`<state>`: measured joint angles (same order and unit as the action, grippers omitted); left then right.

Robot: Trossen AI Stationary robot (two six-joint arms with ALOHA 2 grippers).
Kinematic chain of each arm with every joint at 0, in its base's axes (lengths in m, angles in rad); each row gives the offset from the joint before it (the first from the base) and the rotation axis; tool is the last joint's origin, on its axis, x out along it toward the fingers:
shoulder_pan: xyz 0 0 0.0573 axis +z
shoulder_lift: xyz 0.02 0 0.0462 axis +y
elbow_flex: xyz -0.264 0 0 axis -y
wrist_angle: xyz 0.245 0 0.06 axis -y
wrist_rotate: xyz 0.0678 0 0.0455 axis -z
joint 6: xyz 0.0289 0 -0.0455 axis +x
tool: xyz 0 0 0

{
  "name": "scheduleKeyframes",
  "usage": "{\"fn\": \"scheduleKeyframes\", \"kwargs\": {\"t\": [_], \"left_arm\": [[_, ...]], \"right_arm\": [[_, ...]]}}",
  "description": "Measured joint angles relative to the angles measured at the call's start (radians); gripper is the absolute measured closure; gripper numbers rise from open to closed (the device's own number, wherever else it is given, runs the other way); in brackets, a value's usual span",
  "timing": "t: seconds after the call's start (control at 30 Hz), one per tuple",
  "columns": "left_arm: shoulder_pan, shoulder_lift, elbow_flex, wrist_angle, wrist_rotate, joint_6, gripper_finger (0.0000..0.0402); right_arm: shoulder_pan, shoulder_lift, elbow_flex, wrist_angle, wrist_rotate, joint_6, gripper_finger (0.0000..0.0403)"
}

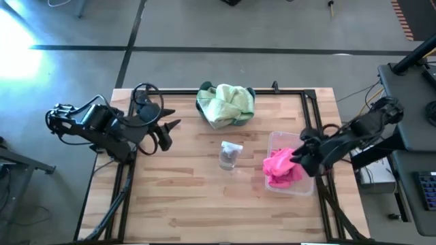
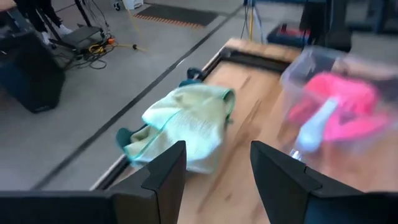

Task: Sort microfiber towel by color & place in baskets
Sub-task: Return to Home Position

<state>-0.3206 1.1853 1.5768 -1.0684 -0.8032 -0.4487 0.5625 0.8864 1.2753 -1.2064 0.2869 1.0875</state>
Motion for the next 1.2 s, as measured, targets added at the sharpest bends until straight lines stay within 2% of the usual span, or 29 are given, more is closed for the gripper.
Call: {"fn": "scheduleKeyframes", "kwargs": {"t": [0.13, 0.3, 0.37, 0.43, 0.5, 0.6, 0.73, 0.83, 0.9, 0.97, 1.1, 1.13, 1.2], "left_arm": [[0.000, 0.001, 0.000, -0.063, 0.038, 0.011, 0.0238], [0.000, 0.020, 0.000, -0.065, 0.205, 0.019, 0.0238], [0.000, 0.029, 0.000, -0.077, 0.270, 0.086, 0.0238], [-0.001, 0.039, 0.000, -0.085, 0.289, 0.234, 0.0238], [-0.002, 0.050, 0.000, -0.097, 0.295, 0.296, 0.0238], [-0.006, 0.056, 0.000, -0.110, 0.341, 0.268, 0.0238], [-0.006, 0.056, 0.000, -0.123, 0.379, 0.273, 0.0238], [-0.008, 0.041, 0.000, -0.069, 0.396, 0.235, 0.0238], [-0.007, 0.021, 0.000, -0.015, 0.455, 0.243, 0.0238], [-0.007, -0.004, 0.000, 0.065, 0.587, 0.283, 0.0238], [-0.007, -0.070, 0.000, 0.229, 0.946, 0.427, 0.0238], [-0.008, -0.087, 0.000, 0.251, 1.015, 0.459, 0.0238], [-0.008, -0.118, 0.000, 0.277, 1.095, 0.491, 0.0238]], "right_arm": [[0.000, 0.000, 0.096, 0.006, -0.007, -0.030, 0.0262], [0.000, -0.001, 0.203, 0.007, 0.001, -0.084, 0.0262], [0.000, -0.001, 0.236, 0.011, 0.003, -0.095, 0.0260], [0.000, -0.001, 0.257, 0.025, 0.026, -0.121, 0.0258], [0.000, -0.001, 0.267, 0.046, 0.092, -0.204, 0.0257], [0.000, -0.001, 0.271, 0.094, 0.185, -0.360, 0.0259], [0.000, 0.005, 0.271, 0.150, 0.191, -0.503, 0.0266], [0.000, 0.011, 0.269, 0.154, 0.185, -0.607, 0.0269], [0.000, 0.012, 0.265, 0.206, 0.183, -0.700, 0.0270], [0.000, 0.012, 0.263, 0.296, 0.116, -0.810, 0.0270], [0.000, 0.006, 0.263, 0.450, -0.199, -1.034, 0.0268], [0.000, 0.005, 0.262, 0.472, -0.280, -1.069, 0.0267], [0.000, 0.004, 0.261, 0.502, -0.378, -1.097, 0.0266]]}}
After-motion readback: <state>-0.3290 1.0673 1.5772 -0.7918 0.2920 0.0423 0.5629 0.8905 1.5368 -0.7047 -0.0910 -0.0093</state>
